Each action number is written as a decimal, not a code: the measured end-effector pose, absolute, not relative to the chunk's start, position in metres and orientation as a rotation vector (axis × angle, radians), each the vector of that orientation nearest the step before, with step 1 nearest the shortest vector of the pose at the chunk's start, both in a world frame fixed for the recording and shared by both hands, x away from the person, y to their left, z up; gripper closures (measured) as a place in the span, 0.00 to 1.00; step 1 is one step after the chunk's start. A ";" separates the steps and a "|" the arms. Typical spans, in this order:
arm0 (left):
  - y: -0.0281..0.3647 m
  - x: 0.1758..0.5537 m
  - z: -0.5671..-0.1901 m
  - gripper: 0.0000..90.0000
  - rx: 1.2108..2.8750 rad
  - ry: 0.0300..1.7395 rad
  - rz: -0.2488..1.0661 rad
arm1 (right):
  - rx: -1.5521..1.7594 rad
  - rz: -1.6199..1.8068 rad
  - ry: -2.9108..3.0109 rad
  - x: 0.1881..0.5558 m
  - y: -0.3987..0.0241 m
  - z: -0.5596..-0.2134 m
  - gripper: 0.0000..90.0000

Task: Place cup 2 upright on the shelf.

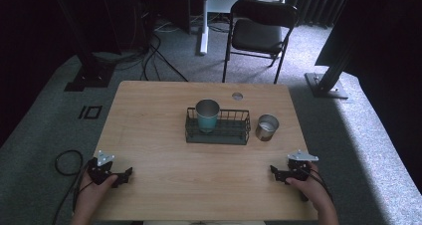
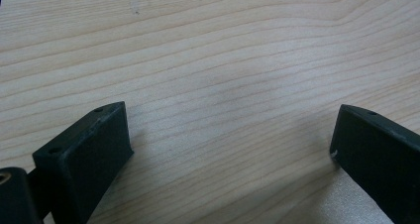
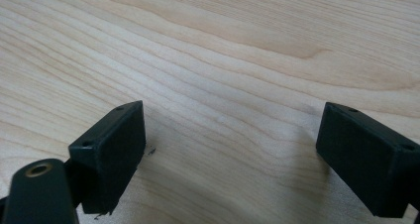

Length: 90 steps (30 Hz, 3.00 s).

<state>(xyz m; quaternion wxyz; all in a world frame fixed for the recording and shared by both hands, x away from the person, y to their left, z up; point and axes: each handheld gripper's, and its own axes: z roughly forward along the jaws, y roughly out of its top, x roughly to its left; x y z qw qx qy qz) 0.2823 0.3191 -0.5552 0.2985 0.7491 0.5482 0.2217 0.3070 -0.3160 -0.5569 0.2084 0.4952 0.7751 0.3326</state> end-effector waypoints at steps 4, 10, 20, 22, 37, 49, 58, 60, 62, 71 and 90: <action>0.318 0.282 -0.555 0.03 1.988 1.463 0.590 | 1.377 0.927 2.158 0.308 -0.316 -0.557 0.13; 0.318 0.282 -0.555 0.03 1.987 1.463 0.591 | 1.396 0.920 2.140 0.308 -0.314 -0.557 0.13; 0.318 0.282 -0.555 0.03 1.988 1.463 0.590 | 1.430 0.916 2.102 0.316 -0.311 -0.556 0.14; 0.318 0.282 -0.555 0.03 1.987 1.463 0.590 | 1.434 0.930 2.091 0.318 -0.311 -0.556 0.14; 0.318 0.282 -0.555 0.03 1.985 1.464 0.590 | 1.446 0.970 2.078 0.332 -0.308 -0.555 0.14; 0.318 0.282 -0.555 0.03 1.985 1.463 0.590 | 1.439 0.965 2.031 0.343 -0.304 -0.551 0.14; 0.318 0.282 -0.555 0.03 1.985 1.463 0.590 | 1.411 0.984 2.005 0.354 -0.301 -0.542 0.14; 0.318 0.282 -0.555 0.03 1.986 1.463 0.590 | 1.405 0.993 2.000 0.357 -0.300 -0.540 0.14; 0.318 0.282 -0.555 0.03 1.986 1.463 0.590 | 1.399 1.003 1.995 0.360 -0.299 -0.538 0.14; 0.318 0.282 -0.555 0.03 1.986 1.463 0.590 | 1.385 1.078 1.933 0.369 -0.296 -0.530 0.14; 0.318 0.282 -0.555 0.03 1.985 1.463 0.590 | 1.358 1.132 1.892 0.388 -0.287 -0.524 0.13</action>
